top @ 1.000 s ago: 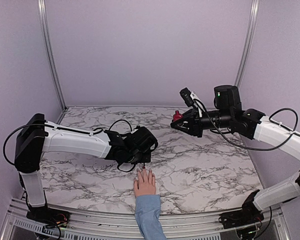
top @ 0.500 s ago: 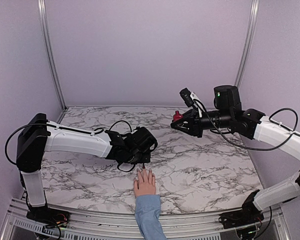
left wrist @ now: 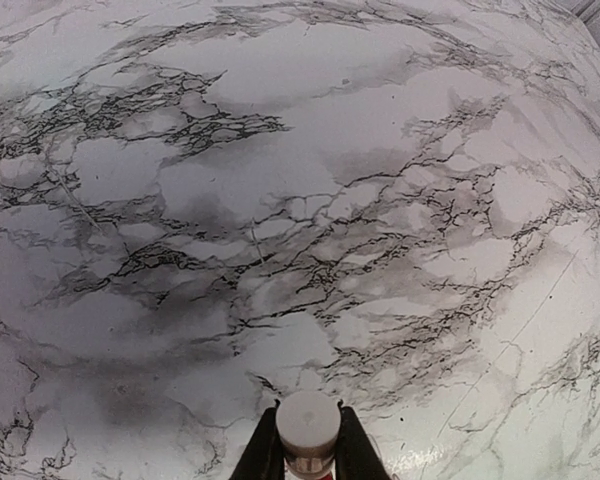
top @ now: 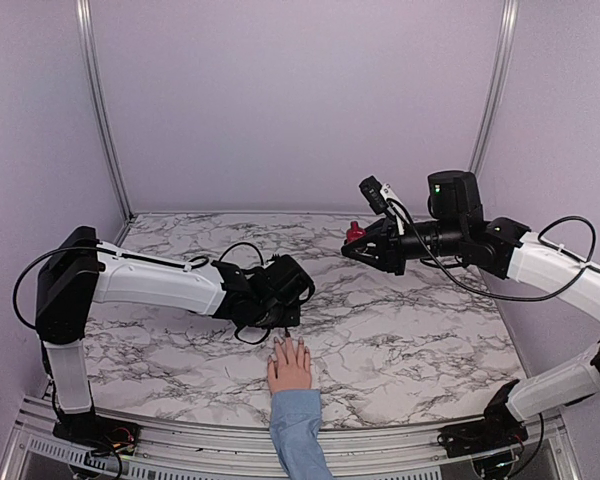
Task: Paint the nails
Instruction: Paint the nail with the hand.
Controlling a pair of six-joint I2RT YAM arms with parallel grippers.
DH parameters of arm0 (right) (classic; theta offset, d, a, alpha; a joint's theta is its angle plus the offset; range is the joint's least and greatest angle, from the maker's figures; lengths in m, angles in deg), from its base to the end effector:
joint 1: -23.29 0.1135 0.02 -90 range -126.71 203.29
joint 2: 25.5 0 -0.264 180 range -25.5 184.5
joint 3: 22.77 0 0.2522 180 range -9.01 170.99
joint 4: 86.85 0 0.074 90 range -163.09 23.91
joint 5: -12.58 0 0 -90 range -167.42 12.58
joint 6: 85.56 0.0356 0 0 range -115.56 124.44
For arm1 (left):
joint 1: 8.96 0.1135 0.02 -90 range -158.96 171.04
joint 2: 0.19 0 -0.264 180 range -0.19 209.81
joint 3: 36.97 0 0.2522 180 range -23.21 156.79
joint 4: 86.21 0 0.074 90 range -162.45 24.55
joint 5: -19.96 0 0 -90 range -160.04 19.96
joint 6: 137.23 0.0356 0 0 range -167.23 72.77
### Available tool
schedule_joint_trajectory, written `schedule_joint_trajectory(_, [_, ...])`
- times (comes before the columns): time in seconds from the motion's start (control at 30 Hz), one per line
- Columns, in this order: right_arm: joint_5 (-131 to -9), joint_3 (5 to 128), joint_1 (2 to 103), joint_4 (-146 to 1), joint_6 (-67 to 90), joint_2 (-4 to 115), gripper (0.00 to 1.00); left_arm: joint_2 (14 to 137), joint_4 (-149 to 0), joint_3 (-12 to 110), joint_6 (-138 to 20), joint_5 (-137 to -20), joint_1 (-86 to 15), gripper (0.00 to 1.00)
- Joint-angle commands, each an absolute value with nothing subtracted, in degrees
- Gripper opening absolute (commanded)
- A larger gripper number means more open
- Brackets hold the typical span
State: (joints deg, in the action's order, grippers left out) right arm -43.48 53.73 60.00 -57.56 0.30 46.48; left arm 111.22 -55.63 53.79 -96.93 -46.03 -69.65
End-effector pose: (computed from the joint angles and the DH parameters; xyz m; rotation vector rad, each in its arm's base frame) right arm 0.2156 0.1856 0.3410 -1.0713 1.7500 0.9513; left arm 0.2178 -0.3583 0.1873 0.0509 2.4003 -0.4011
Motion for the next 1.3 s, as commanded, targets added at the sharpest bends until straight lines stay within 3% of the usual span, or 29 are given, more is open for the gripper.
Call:
schedule_joint_trajectory(0.0, [-43.93,54.89,59.42,-57.53,-0.13,46.52,0.0,111.94,-55.13,55.17,-96.37,-45.76,-69.19,0.0])
schedule_joint_trajectory(1.27, [-44.37,56.03,59.42,-57.33,-0.74,48.15,0.0,111.88,-55.19,56.23,-94.91,-45.78,-67.49,0.0])
